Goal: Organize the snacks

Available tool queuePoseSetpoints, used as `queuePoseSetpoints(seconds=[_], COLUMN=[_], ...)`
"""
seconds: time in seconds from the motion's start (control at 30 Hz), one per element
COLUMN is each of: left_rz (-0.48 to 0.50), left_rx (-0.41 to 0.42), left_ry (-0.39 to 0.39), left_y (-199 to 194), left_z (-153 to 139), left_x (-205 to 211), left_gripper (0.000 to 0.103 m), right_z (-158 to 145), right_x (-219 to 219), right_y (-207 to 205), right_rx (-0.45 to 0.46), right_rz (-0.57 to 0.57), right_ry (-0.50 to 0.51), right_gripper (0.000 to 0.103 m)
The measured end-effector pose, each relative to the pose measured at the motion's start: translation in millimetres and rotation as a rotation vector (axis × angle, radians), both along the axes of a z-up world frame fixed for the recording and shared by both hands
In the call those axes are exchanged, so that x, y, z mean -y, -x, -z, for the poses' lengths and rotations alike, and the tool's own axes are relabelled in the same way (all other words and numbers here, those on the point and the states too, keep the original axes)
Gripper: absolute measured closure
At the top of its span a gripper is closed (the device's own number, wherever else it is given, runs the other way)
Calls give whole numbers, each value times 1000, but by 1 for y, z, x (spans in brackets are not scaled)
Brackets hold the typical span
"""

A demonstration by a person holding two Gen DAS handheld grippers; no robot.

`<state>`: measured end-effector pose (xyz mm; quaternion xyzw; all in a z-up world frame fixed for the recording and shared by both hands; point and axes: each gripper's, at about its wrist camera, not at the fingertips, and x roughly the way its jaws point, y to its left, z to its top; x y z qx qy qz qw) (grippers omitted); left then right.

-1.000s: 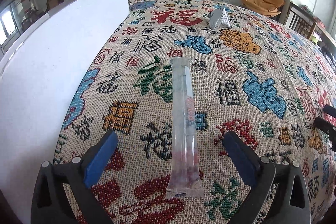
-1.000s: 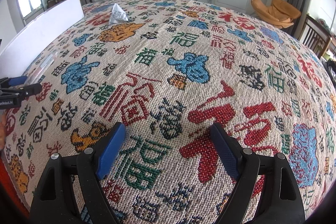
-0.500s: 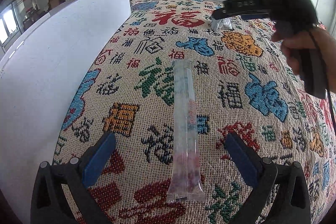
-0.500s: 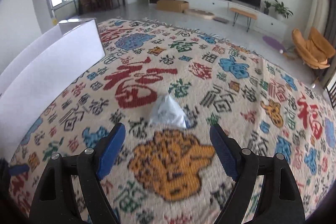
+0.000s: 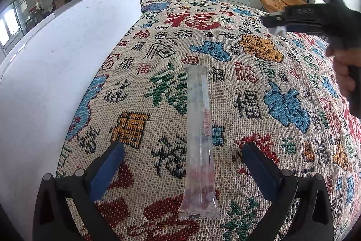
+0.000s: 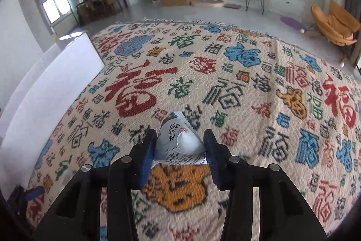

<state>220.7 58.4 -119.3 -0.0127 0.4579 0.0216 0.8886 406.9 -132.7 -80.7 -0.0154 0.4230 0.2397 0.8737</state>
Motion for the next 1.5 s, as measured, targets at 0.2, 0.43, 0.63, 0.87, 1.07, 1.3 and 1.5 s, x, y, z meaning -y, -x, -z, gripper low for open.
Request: queuePoseSetpoints(seconds=[0.2, 0.43, 0.63, 0.87, 1.07, 1.3, 1.5], left_rz=[0, 0, 0, 0, 0, 0, 0], left_rx=[0, 0, 1, 1, 1, 1, 1], left_ry=[0, 0, 0, 0, -1, -1, -1], left_y=[1, 1, 1, 1, 1, 1, 1], left_z=[0, 0, 0, 0, 0, 0, 0], left_x=[0, 0, 0, 0, 0, 0, 0], left_gripper=[0, 0, 0, 0, 0, 0, 0], right_z=[-8, 12, 35, 40, 42, 42, 42], right_x=[49, 82, 84, 71, 76, 79, 79], right_y=[90, 178, 183, 188, 186, 186, 186], right_rx=[16, 69, 61, 78, 57, 52, 52], right_rz=[-37, -7, 44, 28, 38, 39, 39], right_ry=[52, 108, 114, 204, 178, 170, 170], right_gripper=[58, 57, 51, 23, 20, 20, 20])
